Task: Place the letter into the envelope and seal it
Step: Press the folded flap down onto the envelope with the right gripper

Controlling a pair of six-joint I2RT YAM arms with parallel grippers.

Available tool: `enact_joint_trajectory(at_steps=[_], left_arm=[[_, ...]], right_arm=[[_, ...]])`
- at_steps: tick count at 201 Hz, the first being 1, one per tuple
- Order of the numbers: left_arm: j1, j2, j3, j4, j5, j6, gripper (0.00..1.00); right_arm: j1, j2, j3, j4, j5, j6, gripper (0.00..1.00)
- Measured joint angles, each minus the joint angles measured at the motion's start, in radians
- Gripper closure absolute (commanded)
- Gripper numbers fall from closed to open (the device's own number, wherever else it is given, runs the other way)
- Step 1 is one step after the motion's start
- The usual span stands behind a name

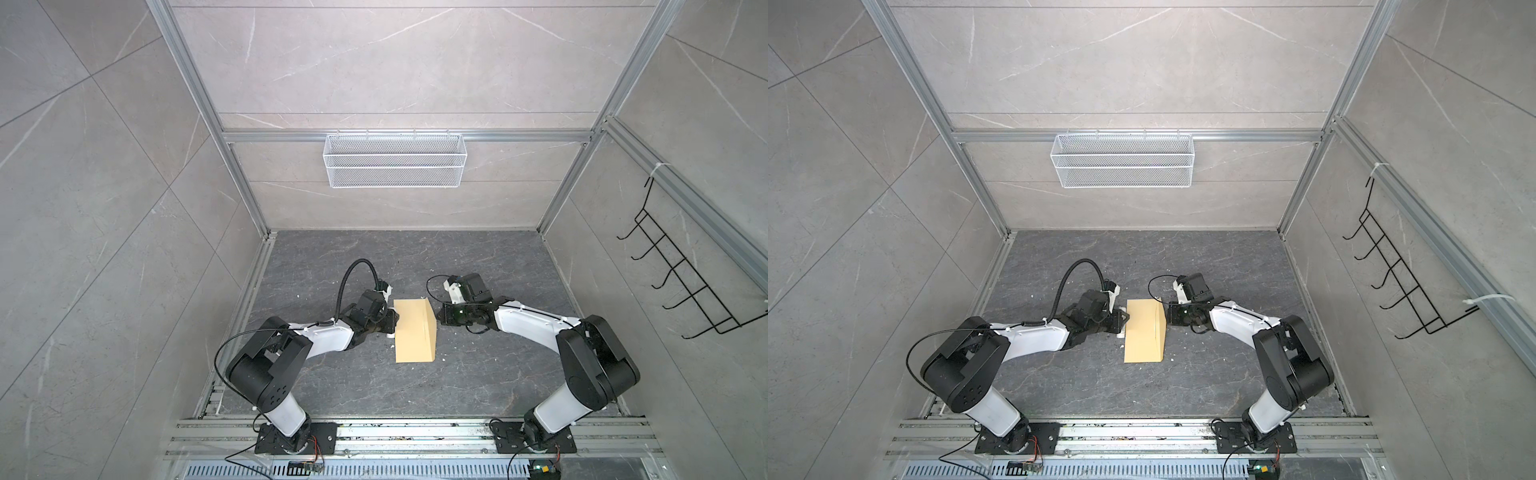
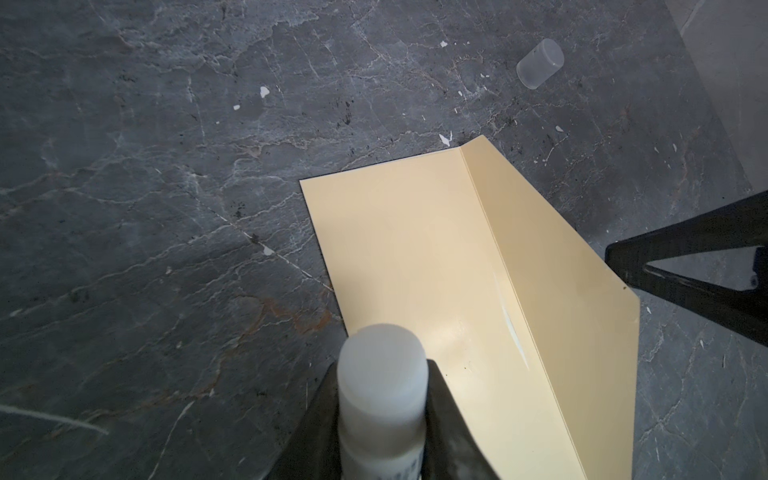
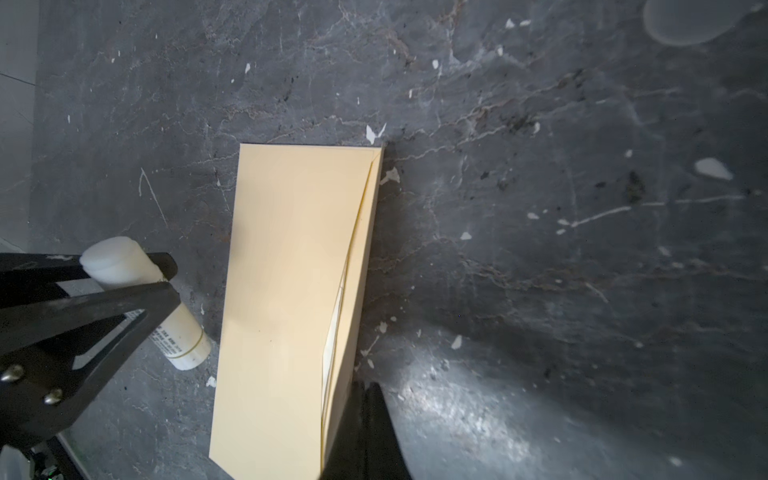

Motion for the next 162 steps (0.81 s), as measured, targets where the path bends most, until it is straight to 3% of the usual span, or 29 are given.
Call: enact_joint_trajectory(at_steps=[162], left_arm=[[0.0, 0.077, 0.027, 0.095, 0.048, -0.043, 1.0]], right_arm=[[0.129, 0.201, 0.068, 0.099, -0.053, 0.089, 1.0]])
